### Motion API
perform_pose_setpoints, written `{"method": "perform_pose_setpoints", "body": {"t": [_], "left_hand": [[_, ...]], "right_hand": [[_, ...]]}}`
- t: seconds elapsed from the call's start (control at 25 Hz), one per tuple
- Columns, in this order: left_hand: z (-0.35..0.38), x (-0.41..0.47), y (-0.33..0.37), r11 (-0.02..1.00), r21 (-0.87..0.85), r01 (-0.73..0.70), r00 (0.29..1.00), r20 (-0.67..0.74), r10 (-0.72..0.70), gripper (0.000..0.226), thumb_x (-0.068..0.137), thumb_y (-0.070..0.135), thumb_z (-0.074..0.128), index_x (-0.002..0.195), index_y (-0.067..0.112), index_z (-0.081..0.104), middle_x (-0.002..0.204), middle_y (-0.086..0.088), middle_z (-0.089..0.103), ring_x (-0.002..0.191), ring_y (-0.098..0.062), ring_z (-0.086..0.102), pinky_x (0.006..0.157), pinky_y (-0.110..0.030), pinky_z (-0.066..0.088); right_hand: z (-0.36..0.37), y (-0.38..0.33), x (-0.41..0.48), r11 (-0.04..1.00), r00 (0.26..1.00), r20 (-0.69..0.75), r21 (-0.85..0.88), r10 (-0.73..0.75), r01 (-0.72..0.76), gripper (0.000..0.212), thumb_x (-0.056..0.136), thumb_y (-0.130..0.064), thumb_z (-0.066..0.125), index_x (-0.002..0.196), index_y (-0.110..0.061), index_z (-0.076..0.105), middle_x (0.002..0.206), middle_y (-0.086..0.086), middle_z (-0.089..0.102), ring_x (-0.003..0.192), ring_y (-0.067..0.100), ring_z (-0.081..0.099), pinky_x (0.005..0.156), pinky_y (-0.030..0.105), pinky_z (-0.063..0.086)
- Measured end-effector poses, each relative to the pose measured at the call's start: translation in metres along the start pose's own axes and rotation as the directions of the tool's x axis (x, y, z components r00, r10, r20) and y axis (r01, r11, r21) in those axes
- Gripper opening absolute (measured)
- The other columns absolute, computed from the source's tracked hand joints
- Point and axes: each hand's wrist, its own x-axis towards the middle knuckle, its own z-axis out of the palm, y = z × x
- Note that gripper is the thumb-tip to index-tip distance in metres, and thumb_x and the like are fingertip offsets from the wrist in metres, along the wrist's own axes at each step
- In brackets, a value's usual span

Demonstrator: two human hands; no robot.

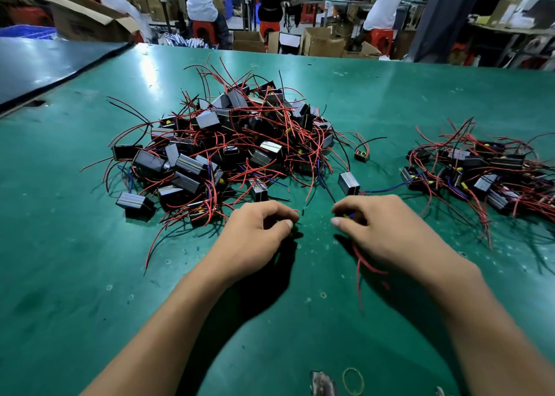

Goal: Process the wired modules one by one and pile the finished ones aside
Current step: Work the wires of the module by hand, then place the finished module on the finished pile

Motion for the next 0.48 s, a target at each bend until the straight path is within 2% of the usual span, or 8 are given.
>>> {"method": "perform_pose_setpoints", "body": {"t": [0.08, 0.2, 0.24, 0.32, 0.4, 0.48], "left_hand": [[0.0, 0.0, 0.0, 1.0, -0.004, 0.003, 1.0, 0.015, -0.003, 0.016, 0.092, 0.015, 0.063, 0.096, 0.026, 0.075, 0.081, 0.021, 0.072, 0.077, 0.002, 0.067, 0.077, -0.022, 0.053], [0.0, 0.0, -0.001, 1.0, -0.003, -0.002, 1.0, 0.016, 0.002, 0.016, 0.092, 0.015, 0.064, 0.095, 0.026, 0.075, 0.077, 0.021, 0.071, 0.073, 0.003, 0.065, 0.073, -0.02, 0.051], [0.001, 0.0, -0.001, 1.0, 0.0, -0.002, 1.0, 0.012, 0.002, 0.015, 0.092, 0.015, 0.064, 0.095, 0.025, 0.075, 0.08, 0.018, 0.072, 0.076, 0.0, 0.067, 0.076, -0.024, 0.053], [0.002, 0.001, -0.002, 1.0, -0.013, 0.01, 1.0, 0.01, -0.01, 0.015, 0.093, 0.016, 0.064, 0.096, 0.026, 0.075, 0.085, 0.013, 0.074, 0.083, -0.005, 0.069, 0.083, -0.029, 0.056], [0.002, 0.001, -0.002, 1.0, -0.021, 0.02, 1.0, 0.012, -0.02, 0.014, 0.093, 0.016, 0.064, 0.096, 0.026, 0.075, 0.087, 0.012, 0.075, 0.084, -0.005, 0.07, 0.085, -0.03, 0.057], [0.002, 0.001, -0.003, 1.0, 0.008, 0.008, 1.0, 0.011, -0.008, 0.014, 0.092, 0.018, 0.065, 0.095, 0.027, 0.075, 0.086, 0.012, 0.074, 0.082, -0.005, 0.069, 0.083, -0.028, 0.057]], "right_hand": [[-0.012, 0.02, 0.005, 0.995, 0.994, -0.037, 0.035, 0.099, -0.097, 0.026, 0.095, -0.043, 0.062, 0.115, -0.03, 0.071, 0.113, 0.001, 0.073, 0.104, 0.022, 0.065, 0.093, 0.035, 0.05], [-0.027, 0.043, 0.009, 0.969, 0.97, -0.138, -0.115, 0.202, -0.218, 0.038, 0.097, -0.046, 0.055, 0.125, -0.023, 0.068, 0.113, 0.01, 0.066, 0.109, 0.032, 0.06, 0.095, 0.041, 0.048], [-0.029, 0.042, 0.008, 0.974, 0.964, -0.197, -0.103, 0.179, -0.201, 0.039, 0.097, -0.045, 0.055, 0.126, -0.021, 0.067, 0.108, 0.009, 0.063, 0.105, 0.032, 0.06, 0.094, 0.041, 0.047], [-0.028, 0.027, 0.006, 0.998, 0.964, -0.261, 0.044, 0.054, -0.044, 0.035, 0.096, -0.04, 0.06, 0.122, -0.019, 0.07, 0.098, 0.002, 0.062, 0.093, 0.023, 0.06, 0.087, 0.033, 0.045], [-0.016, 0.006, 0.003, 0.993, 0.982, -0.176, 0.083, -0.062, 0.078, 0.029, 0.095, -0.04, 0.061, 0.116, -0.022, 0.072, 0.099, 0.0, 0.068, 0.092, 0.019, 0.062, 0.087, 0.032, 0.048], [0.001, -0.003, 0.003, 0.998, 0.999, -0.017, -0.046, -0.051, 0.051, 0.031, 0.096, -0.046, 0.057, 0.114, -0.025, 0.071, 0.102, -0.001, 0.066, 0.099, 0.022, 0.062, 0.091, 0.038, 0.05]]}}
